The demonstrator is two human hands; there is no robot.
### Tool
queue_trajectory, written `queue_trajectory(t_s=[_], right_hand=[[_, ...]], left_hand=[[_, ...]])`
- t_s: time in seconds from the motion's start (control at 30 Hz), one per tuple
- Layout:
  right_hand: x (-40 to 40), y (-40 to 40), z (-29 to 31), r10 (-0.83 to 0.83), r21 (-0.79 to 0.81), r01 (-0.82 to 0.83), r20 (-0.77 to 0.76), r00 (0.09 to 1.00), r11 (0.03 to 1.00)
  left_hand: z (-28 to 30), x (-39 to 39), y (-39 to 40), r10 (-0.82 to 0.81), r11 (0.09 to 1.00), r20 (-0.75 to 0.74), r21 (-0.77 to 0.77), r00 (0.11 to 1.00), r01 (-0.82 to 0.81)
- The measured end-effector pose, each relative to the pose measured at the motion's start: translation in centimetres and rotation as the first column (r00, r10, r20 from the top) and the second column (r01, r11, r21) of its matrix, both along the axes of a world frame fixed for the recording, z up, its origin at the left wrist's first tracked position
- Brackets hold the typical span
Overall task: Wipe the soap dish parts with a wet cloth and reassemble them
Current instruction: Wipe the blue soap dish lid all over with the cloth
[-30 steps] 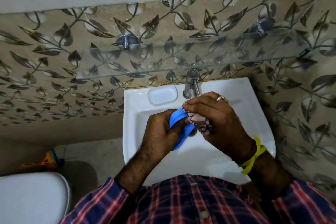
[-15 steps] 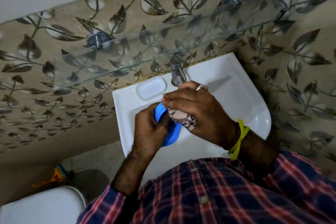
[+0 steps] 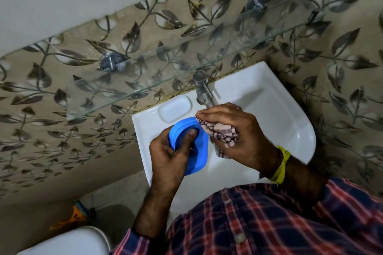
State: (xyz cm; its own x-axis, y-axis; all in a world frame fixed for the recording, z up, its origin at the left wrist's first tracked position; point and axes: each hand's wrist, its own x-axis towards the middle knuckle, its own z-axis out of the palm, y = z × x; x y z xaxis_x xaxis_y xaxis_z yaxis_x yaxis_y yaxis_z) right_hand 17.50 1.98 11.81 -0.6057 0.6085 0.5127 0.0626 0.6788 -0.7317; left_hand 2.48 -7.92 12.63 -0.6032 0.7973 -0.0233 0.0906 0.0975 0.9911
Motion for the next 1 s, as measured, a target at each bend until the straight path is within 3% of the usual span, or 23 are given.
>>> queue_trajectory(t_s=[0.17,0.33,0.5,0.7,0.83,1.0], right_hand=[[-2.2,0.2,1.6,-0.021,0.149,0.019,0.008,1.000,0.989],[-1.7,-0.7,0.6,-0.088,-0.109,0.077,-0.092,0.992,0.991],[-3.0,-0.2,2.1,-0.103,-0.004,0.103,-0.088,0.991,0.995],[-2.8,-1.5,0.9,-0.198,-0.184,0.175,-0.114,0.974,0.967],[-3.0,-0.3,1.7,-0.230,-0.039,0.228,-0.075,0.970,0.973],[-2.5,-0.3,2.0,-0.232,0.140,0.236,-0.043,0.972,0.962]], left_hand=[[0.0,0.3,0.2,0.001,0.999,0.047,0.045,0.999,-0.003],[0.3,-0.4,0.1,0.086,0.984,0.159,0.139,0.984,-0.109],[0.1,0.0,0.7,0.084,0.983,0.216,0.144,0.973,-0.117],[0.6,-0.2,1.3,0.139,0.950,0.323,0.223,0.936,-0.218],[0.8,-0.6,1.6,0.049,0.974,0.340,0.191,0.939,-0.120],[2.9,-2.1,2.0,-0.120,0.993,0.113,0.007,0.986,0.120]])
